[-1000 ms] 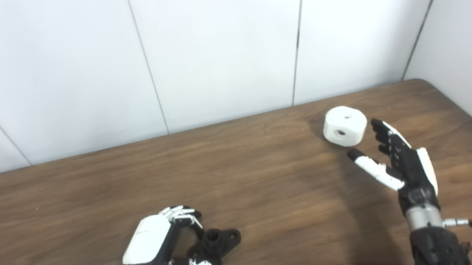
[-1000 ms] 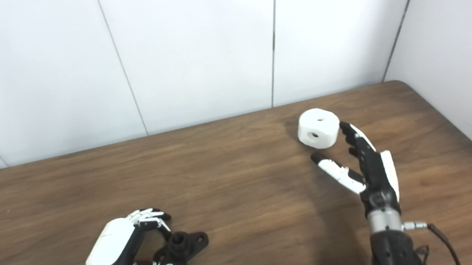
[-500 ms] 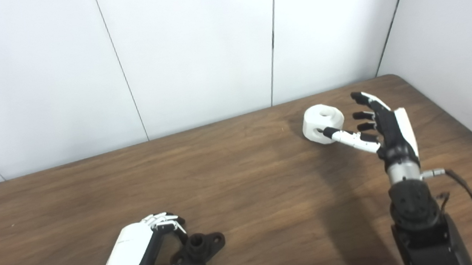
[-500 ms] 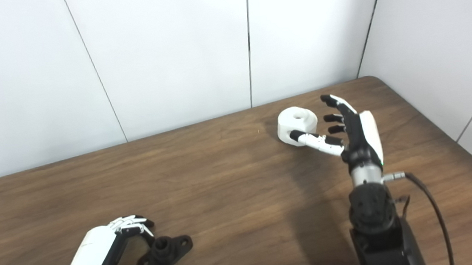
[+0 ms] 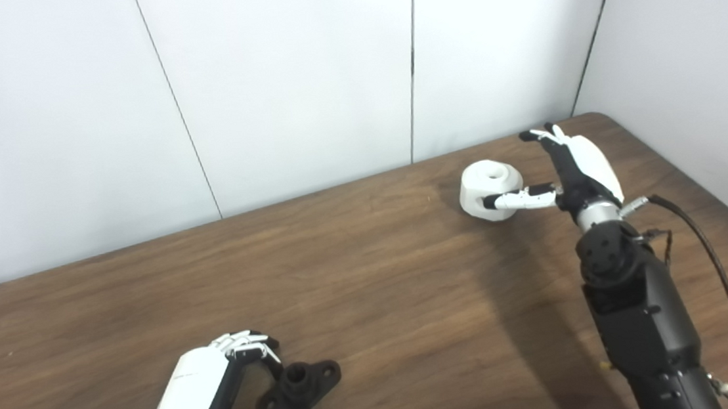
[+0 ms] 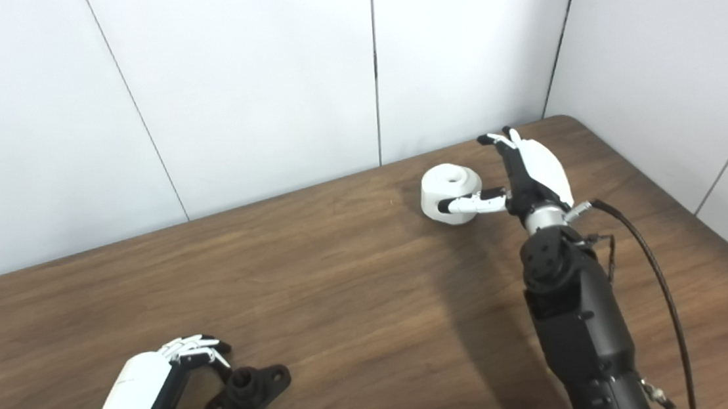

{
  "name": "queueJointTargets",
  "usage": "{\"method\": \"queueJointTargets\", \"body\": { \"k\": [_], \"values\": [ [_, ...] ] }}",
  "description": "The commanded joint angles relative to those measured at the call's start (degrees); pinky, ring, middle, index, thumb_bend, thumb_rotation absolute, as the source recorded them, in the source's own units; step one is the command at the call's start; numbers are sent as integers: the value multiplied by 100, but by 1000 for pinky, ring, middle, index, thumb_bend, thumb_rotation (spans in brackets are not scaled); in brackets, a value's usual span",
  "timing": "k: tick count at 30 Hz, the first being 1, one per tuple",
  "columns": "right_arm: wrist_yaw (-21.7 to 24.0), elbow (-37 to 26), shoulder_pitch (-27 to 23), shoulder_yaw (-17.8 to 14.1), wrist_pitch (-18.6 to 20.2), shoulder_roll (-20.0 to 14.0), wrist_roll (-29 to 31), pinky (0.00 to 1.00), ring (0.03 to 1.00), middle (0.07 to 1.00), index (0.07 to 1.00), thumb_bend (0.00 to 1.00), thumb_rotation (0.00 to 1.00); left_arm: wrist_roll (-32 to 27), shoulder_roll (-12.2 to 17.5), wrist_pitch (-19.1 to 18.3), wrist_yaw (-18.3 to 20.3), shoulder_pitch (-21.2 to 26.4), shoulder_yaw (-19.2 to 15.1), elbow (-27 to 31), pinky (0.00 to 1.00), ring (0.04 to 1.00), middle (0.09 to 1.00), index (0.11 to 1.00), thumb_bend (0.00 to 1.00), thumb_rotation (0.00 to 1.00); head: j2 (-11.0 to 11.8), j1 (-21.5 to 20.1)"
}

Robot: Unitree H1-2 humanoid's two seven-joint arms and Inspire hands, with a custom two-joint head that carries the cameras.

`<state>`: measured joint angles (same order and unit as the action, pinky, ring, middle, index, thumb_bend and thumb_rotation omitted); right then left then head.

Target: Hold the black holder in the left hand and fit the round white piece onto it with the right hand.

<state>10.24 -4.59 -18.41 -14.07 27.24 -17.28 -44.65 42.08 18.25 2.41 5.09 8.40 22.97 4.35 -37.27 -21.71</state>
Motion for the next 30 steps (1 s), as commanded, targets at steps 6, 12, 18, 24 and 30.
{"method": "queueJointTargets", "body": {
  "k": [6,12,18,24,30],
  "values": [
    [156,244,-434,-68,-34,-79,-401,998,1000,1000,842,1000,339,74,192,-204,430,-171,35,-188,858,819,746,484,522,48,-16,-19],
    [69,596,-570,-4,-33,-112,-594,1000,1000,1000,803,1000,350,22,181,-165,415,-174,3,-208,856,818,744,485,522,48,-11,-10],
    [-34,766,-649,-11,-33,-125,-651,1000,1000,1000,766,1000,362,23,188,-81,363,-158,-11,-272,846,811,740,485,522,48,-13,-13],
    [-253,855,-676,-15,-34,-141,-490,1000,1000,989,729,990,332,39,183,-177,446,-157,-19,-246,856,819,747,485,522,48,-4,30],
    [-519,978,-695,77,-34,-181,-312,1000,1000,980,713,978,311,8,201,-127,435,-138,-39,-272,857,820,746,485,522,48,20,27]
  ]
}}
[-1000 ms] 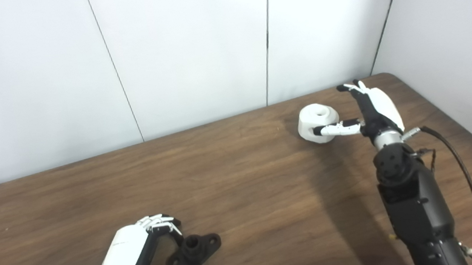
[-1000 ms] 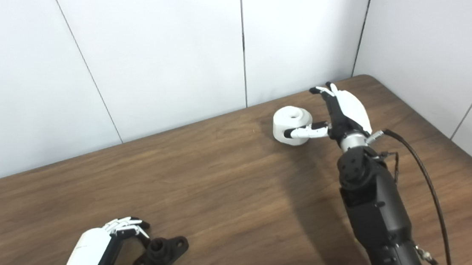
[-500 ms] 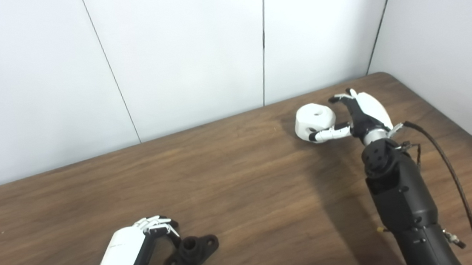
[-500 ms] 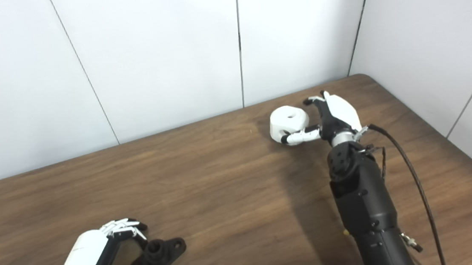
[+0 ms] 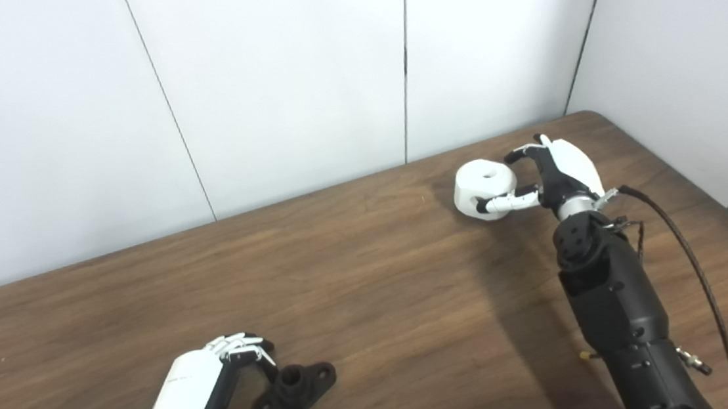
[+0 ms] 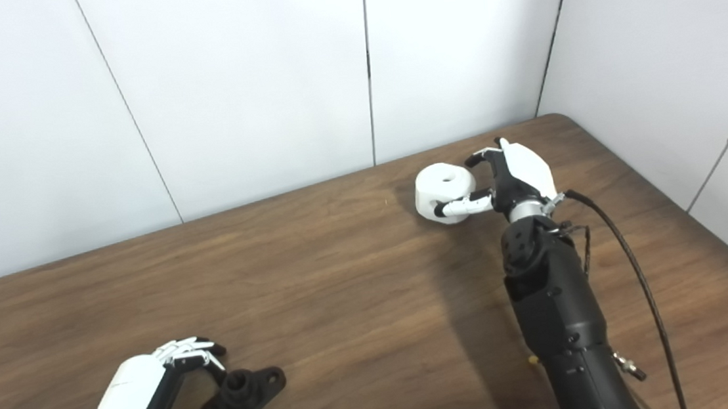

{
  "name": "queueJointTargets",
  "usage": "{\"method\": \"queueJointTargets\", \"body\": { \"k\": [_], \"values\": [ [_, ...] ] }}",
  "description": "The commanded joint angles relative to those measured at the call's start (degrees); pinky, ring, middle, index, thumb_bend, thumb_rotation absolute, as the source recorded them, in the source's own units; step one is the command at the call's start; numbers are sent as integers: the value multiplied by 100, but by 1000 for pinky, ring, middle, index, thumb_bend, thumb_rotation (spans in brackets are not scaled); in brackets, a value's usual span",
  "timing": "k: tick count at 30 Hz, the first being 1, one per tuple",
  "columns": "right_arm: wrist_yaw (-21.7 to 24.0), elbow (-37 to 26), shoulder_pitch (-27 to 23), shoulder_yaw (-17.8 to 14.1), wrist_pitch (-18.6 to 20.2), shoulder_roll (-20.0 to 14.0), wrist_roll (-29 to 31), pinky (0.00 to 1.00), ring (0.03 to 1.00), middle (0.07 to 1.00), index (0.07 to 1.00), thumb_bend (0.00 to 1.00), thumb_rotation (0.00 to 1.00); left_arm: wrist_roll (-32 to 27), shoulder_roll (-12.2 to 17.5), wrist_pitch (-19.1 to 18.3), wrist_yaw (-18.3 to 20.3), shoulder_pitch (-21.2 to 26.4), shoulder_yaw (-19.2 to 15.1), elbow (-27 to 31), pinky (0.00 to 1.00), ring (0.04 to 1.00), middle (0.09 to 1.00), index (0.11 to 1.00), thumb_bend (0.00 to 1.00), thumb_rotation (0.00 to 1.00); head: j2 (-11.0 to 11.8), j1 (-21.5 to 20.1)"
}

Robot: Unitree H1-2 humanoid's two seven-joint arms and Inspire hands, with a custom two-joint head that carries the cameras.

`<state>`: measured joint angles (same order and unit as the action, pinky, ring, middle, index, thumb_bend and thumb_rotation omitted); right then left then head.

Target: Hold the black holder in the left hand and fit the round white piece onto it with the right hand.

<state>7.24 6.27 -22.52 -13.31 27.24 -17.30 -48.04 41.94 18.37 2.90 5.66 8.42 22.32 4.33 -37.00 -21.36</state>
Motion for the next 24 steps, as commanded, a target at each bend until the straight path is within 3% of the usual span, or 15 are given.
{"method": "queueJointTargets", "body": {
  "k": [1,24],
  "values": [
    [-248,-89,-290,12,-34,-178,28,1000,1000,977,709,976,313,8,194,-155,370,-135,21,-284,856,818,745,485,522,48,-5,-12],
    [-656,168,-339,125,-34,-158,325,1000,1000,945,668,969,305,-32,305,-92,385,-39,47,-376,847,812,742,485,522,48,5,-48]
  ]
}}
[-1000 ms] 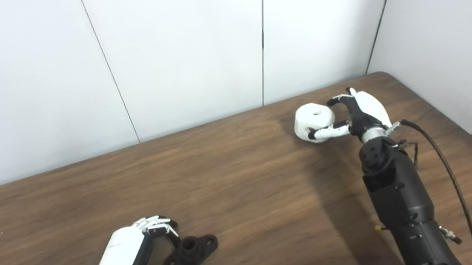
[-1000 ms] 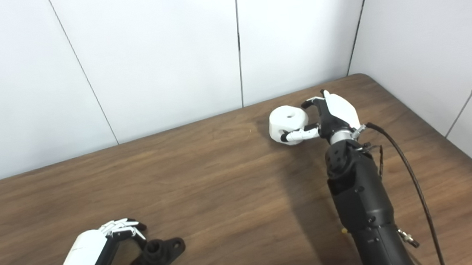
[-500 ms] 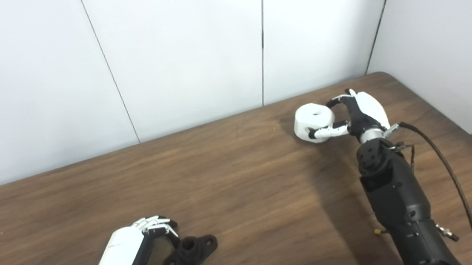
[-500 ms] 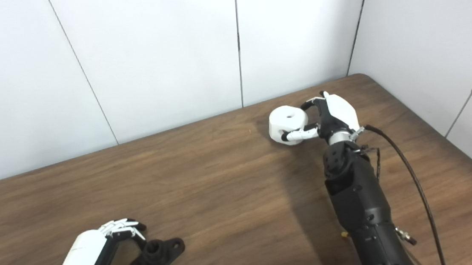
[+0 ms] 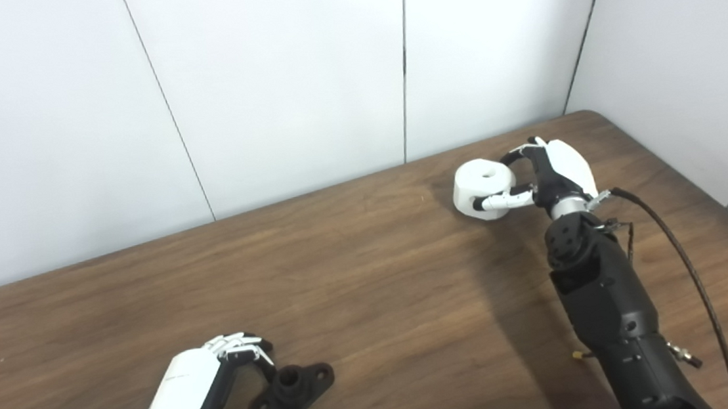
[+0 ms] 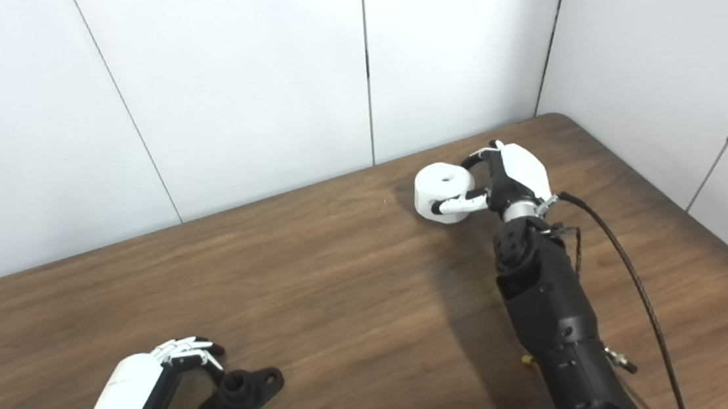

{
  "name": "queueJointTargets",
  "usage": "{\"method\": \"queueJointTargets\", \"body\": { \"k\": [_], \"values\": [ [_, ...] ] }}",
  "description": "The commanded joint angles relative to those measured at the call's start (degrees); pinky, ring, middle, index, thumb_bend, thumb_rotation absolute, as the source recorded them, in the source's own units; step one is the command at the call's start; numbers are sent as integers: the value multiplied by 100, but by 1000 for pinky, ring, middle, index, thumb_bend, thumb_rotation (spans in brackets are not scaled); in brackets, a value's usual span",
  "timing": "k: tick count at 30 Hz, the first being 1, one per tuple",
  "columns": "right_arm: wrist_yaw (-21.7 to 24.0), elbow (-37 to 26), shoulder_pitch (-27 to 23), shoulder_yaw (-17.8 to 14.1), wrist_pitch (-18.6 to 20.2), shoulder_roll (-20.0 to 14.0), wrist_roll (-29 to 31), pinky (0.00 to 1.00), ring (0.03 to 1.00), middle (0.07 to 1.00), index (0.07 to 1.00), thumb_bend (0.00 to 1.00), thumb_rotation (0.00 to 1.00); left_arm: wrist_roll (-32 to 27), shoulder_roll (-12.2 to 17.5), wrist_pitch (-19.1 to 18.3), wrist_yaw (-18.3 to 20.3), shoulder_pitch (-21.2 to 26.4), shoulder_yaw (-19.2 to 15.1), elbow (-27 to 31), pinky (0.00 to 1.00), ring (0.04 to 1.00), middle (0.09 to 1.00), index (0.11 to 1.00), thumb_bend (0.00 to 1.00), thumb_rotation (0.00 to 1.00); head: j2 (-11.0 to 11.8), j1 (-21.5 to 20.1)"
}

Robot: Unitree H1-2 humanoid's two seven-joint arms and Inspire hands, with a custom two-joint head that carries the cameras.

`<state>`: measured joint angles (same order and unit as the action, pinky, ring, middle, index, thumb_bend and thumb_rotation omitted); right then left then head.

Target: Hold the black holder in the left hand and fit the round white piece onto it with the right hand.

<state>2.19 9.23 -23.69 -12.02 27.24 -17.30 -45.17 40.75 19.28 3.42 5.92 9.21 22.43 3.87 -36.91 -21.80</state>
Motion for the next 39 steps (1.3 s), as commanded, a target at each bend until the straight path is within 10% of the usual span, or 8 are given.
{"method": "queueJointTargets", "body": {
  "k": [1,19,24,39],
  "values": [
    [-173,-126,-218,3,-35,-163,86,1000,1000,944,666,968,303,97,219,-146,361,-116,42,-339,846,811,742,485,522,48,-1,3],
    [-331,-126,-207,43,-34,-138,392,1000,1000,911,575,890,242,73,230,-155,381,-85,44,-394,847,815,747,485,522,48,-15,-9],
    [-645,-152,-171,55,-78,-144,656,1000,1000,883,490,546,150,63,215,-179,408,-91,29,-373,853,817,747,485,522,48,-24,-16],
    [-1238,-223,-46,319,-230,-373,1133,993,961,820,483,525,138,70,207,-162,406,-114,40,-357,847,816,747,485,522,49,-34,68]
  ]
}}
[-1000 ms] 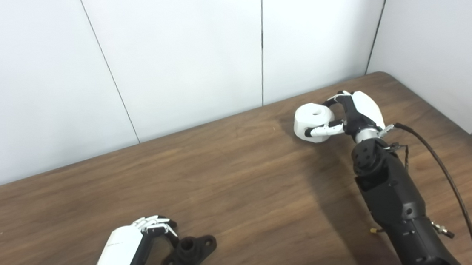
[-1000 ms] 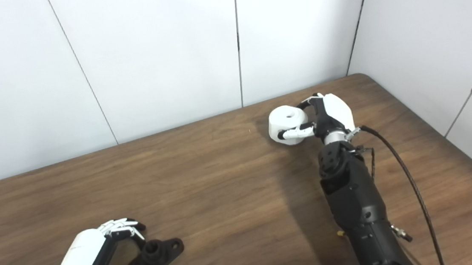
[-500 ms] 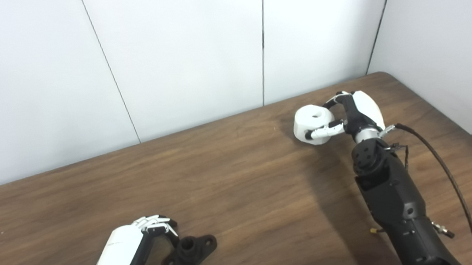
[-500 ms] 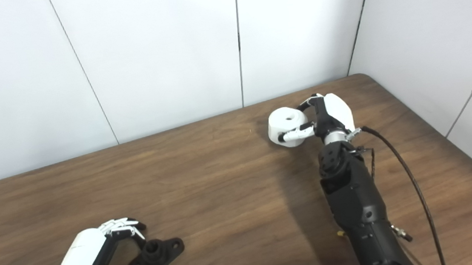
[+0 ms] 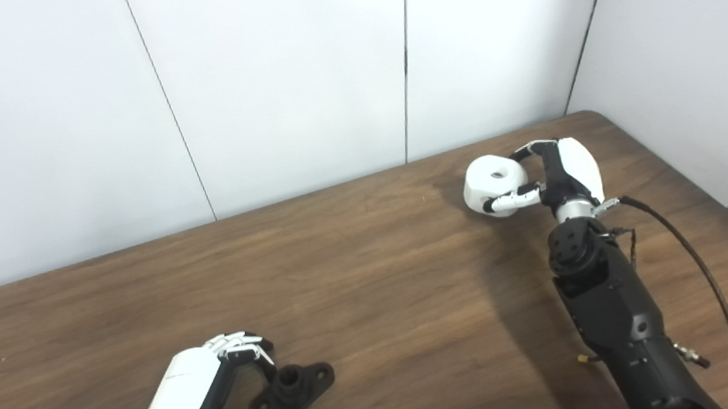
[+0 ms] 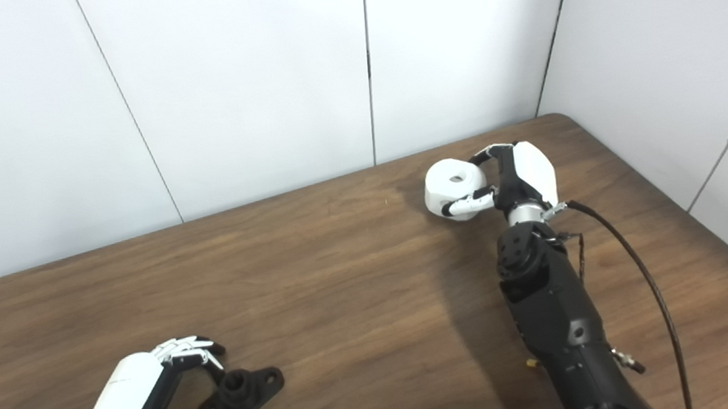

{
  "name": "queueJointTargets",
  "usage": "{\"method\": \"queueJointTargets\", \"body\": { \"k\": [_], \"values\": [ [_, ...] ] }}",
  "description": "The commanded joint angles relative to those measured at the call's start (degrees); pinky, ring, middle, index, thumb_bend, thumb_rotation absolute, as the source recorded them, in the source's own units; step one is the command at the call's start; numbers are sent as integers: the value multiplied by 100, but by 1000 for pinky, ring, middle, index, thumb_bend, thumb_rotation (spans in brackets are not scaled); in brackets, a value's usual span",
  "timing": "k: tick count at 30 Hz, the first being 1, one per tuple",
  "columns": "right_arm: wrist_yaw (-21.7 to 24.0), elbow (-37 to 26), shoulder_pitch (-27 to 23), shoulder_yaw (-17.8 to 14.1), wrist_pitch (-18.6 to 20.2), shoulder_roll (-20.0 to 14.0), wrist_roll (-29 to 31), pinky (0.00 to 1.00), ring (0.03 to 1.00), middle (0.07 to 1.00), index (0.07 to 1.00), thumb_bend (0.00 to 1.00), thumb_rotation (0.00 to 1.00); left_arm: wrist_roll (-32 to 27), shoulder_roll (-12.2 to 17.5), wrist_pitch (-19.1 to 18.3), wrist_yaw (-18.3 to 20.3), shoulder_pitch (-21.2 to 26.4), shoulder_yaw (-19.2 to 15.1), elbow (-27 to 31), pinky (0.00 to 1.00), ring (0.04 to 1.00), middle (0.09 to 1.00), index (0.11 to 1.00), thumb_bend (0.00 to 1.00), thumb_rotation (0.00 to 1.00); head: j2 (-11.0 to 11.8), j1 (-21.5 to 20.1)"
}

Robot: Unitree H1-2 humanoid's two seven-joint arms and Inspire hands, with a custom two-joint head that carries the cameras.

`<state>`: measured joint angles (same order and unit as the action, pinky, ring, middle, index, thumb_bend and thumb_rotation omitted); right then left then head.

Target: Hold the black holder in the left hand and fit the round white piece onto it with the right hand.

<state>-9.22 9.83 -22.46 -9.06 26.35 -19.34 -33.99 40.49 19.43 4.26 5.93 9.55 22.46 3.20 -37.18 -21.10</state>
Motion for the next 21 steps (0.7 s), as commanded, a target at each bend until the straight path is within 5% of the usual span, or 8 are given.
{"method": "queueJointTargets", "body": {
  "k": [1,14,21],
  "values": [
    [-19,-423,-126,50,-135,-187,63,994,955,819,483,526,139,112,188,-268,421,-151,45,-272,849,817,748,485,522,49,-18,41],
    [1100,-2201,308,807,39,-444,-126,890,886,802,483,526,146,218,88,-338,388,-195,99,-259,856,818,746,485,523,50,-84,507],
    [2068,-2965,351,849,55,-194,-348,837,875,800,482,526,145,235,-18,-466,442,-228,144,-180,879,828,754,485,523,50,-185,961]
  ]
}}
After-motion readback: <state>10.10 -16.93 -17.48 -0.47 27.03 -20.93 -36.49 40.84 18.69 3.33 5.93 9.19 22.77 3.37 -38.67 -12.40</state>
